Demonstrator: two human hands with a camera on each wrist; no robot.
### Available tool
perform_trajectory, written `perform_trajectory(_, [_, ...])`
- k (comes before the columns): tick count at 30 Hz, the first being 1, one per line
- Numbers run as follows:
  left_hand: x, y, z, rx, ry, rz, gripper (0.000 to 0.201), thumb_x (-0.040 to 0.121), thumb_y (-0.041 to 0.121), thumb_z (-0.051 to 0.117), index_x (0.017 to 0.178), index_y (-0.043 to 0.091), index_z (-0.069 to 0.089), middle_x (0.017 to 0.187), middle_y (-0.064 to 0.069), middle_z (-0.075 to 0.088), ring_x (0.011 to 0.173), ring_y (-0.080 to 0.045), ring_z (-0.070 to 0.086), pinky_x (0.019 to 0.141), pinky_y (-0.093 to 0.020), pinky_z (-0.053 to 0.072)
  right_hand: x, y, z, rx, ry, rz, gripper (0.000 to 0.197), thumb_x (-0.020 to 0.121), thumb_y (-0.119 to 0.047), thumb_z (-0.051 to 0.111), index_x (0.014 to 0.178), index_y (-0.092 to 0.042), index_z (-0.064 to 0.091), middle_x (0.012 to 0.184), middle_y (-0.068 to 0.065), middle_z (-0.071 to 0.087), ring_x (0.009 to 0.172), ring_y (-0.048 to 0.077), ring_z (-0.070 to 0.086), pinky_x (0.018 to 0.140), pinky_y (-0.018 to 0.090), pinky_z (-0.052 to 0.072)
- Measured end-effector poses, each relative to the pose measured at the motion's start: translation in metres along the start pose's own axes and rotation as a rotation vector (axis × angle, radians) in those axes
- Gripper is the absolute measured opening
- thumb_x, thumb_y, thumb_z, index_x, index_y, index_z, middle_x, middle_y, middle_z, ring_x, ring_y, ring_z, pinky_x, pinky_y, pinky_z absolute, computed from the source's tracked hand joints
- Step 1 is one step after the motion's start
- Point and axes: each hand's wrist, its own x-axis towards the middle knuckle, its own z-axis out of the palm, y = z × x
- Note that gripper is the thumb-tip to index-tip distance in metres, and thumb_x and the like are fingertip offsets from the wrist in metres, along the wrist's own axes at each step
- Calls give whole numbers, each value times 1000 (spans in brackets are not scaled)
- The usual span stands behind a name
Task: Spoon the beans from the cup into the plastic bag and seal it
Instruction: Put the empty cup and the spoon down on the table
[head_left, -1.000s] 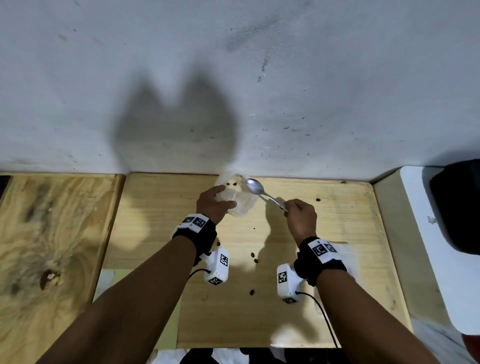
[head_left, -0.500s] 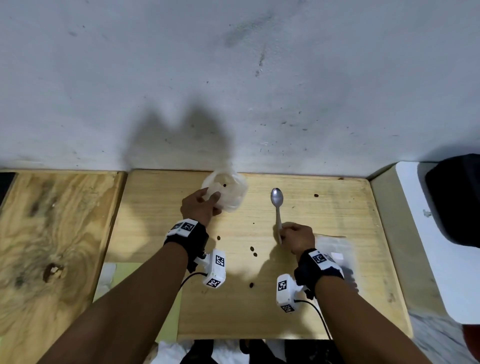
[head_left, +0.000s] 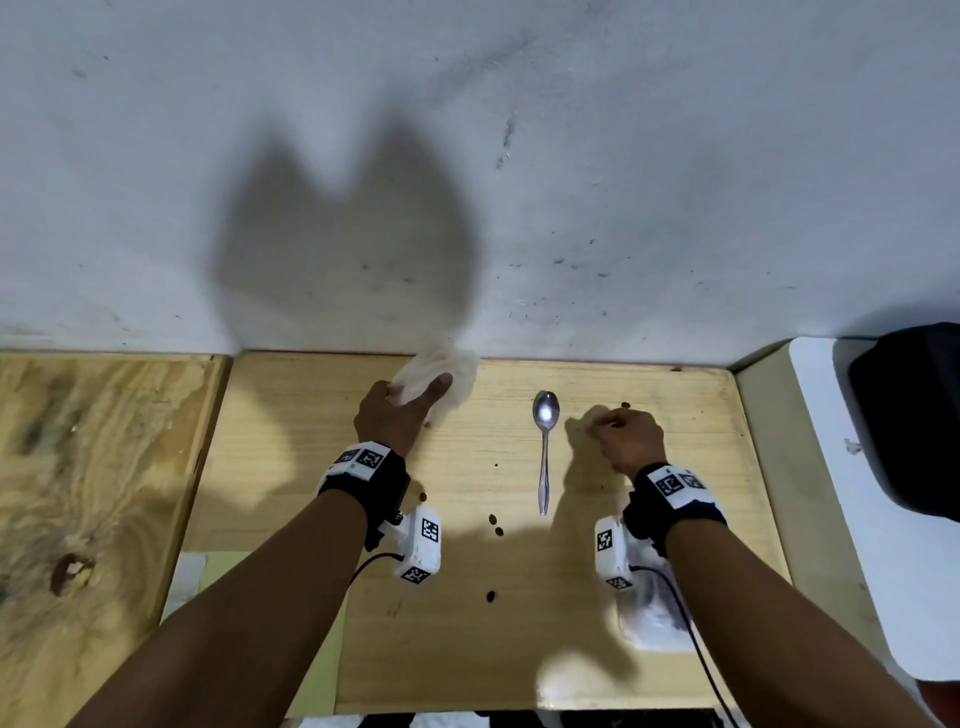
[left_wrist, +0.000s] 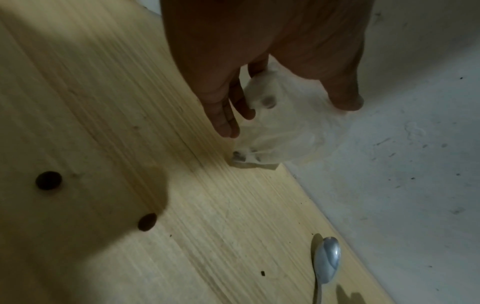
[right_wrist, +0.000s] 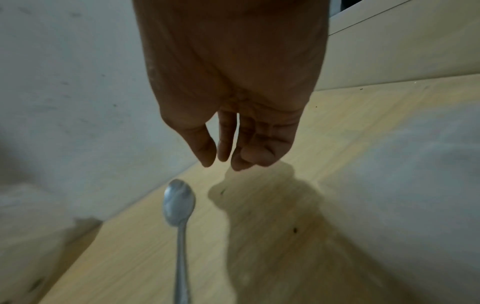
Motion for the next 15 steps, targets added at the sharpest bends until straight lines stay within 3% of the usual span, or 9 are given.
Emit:
perform_trajectory(1, [1,2,1,23,0,8,76,59,69,78,111,18,57,112,2,56,103,-21,55,90,-31,43,8,0,-5,-18,46,-1,3,82,-20,71,84,-23,73,89,4,72,97,31,68,87,39,56])
perform_trajectory(3, [5,6,4,41,3,13,65,63,62,79,103,15,58,106,3,55,96,-19,52,82,-28,38,24,0,-13,-59,111,11,19,83,-17,70,102,-15,73,106,10,72,105,32,65,93,36,53])
perform_trajectory(7, [18,8,11,25,34,30,57,59,56,85,79,11,57,90,-2,61,87,-24,58,74,-29,38,46,2,-19,-153,135,10,30,85,-13,67,115,-11,67,114,12,68,105,32,63,82,29,47])
perform_trajectory(11, [24,11,14,59,59,86,57,64,44,86,100,11,55,100,-2,58,90,-22,54,75,-29,38,52,1,-15,-279,183,-43,22,89,-19,61,102,-5,72,106,19,69,99,37,65,76,31,47])
perform_trajectory(15, [25,9,17,-17,68,154,59,68,26,86,117,21,53,105,2,55,94,-19,51,77,-25,41,52,-1,-11,-297,193,-44,28,95,-23,53,89,-4,72,93,17,71,84,33,64,70,26,39])
